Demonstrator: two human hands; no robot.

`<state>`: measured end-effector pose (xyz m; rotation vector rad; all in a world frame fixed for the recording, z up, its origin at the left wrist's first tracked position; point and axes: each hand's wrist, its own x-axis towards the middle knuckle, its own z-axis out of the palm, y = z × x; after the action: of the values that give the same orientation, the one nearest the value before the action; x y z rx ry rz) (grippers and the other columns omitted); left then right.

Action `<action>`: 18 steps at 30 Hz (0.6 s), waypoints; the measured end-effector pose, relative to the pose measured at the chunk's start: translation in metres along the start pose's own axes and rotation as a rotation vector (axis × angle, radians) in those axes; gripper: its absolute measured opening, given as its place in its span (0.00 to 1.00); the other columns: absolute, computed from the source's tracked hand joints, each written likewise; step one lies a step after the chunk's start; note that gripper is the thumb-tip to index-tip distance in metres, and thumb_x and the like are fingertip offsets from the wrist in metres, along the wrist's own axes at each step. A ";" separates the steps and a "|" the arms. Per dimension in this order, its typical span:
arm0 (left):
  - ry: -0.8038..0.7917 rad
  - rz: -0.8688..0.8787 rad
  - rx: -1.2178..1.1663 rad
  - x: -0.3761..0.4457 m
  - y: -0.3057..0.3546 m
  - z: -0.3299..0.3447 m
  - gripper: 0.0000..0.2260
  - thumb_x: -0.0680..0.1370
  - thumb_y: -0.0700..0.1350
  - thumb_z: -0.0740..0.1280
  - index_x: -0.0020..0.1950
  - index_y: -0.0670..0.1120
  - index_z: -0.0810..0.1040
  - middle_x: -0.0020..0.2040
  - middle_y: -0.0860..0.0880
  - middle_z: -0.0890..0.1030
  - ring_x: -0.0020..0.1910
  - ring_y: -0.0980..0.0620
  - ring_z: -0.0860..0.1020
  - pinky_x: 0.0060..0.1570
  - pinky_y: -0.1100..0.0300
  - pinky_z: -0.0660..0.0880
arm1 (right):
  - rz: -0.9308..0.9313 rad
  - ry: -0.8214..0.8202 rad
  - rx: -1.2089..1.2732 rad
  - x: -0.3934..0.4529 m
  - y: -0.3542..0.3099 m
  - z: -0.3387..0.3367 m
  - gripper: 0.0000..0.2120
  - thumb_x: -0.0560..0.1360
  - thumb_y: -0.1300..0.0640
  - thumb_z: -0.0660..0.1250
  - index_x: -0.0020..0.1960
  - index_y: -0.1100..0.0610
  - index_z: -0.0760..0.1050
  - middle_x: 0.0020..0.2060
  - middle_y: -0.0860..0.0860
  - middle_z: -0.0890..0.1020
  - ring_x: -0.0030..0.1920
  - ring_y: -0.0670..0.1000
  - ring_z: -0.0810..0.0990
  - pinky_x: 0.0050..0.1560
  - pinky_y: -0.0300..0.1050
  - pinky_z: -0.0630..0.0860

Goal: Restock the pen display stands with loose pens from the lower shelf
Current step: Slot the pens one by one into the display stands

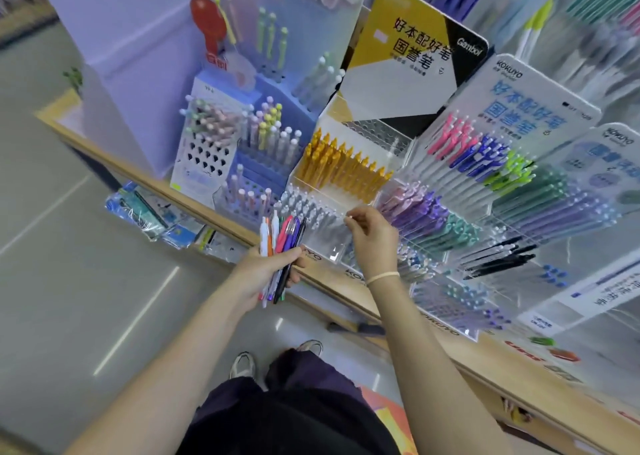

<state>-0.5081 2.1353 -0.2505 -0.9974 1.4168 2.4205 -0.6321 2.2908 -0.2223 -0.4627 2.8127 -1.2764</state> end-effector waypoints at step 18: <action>-0.030 -0.024 -0.034 0.014 0.005 -0.002 0.19 0.69 0.49 0.75 0.55 0.40 0.82 0.44 0.44 0.86 0.34 0.50 0.81 0.36 0.59 0.79 | -0.076 -0.196 -0.172 0.009 0.016 0.022 0.03 0.77 0.66 0.68 0.48 0.63 0.81 0.43 0.55 0.83 0.43 0.51 0.76 0.48 0.48 0.75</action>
<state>-0.5200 2.1287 -0.2566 -0.9761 1.3508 2.4396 -0.6412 2.2819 -0.2476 -0.6673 2.7724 -0.9439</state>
